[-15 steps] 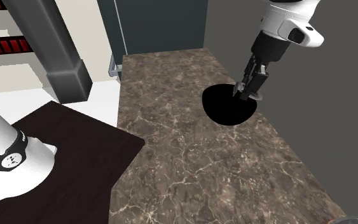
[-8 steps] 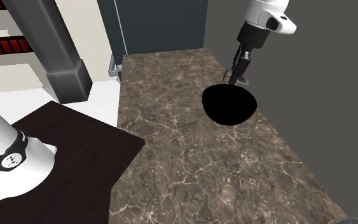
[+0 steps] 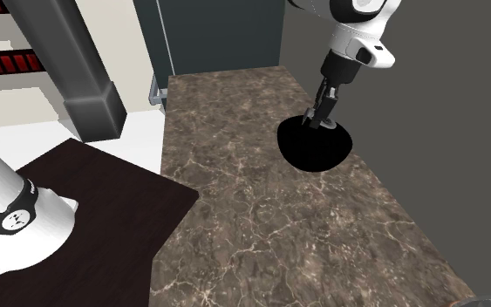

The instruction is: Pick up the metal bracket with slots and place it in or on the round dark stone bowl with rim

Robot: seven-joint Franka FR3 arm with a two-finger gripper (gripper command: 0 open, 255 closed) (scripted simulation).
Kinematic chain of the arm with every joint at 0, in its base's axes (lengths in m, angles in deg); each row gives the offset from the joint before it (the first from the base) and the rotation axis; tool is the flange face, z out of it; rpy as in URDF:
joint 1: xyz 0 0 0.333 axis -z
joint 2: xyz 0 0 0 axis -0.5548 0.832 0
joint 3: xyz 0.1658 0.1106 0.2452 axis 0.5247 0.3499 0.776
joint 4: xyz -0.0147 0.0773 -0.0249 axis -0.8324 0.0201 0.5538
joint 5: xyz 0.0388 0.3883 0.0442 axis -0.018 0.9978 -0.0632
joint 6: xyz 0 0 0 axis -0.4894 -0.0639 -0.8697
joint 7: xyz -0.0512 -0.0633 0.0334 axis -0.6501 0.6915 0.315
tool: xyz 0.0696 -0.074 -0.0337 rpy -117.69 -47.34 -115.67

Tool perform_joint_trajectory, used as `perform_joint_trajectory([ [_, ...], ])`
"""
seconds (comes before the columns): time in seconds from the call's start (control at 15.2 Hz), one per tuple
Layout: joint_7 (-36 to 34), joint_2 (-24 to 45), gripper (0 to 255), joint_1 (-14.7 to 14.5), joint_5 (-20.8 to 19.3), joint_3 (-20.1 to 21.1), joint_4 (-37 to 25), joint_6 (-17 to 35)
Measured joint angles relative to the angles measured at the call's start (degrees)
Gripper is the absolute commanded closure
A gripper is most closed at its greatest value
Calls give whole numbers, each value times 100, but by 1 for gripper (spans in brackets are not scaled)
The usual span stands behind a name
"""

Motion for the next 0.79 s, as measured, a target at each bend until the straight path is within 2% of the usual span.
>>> perform_joint_trajectory([
  [0.33,-16,153,255,-7,-29,-20,159,309],
  [0.79,-18,199,255,-10,-36,-26,167,365],
])
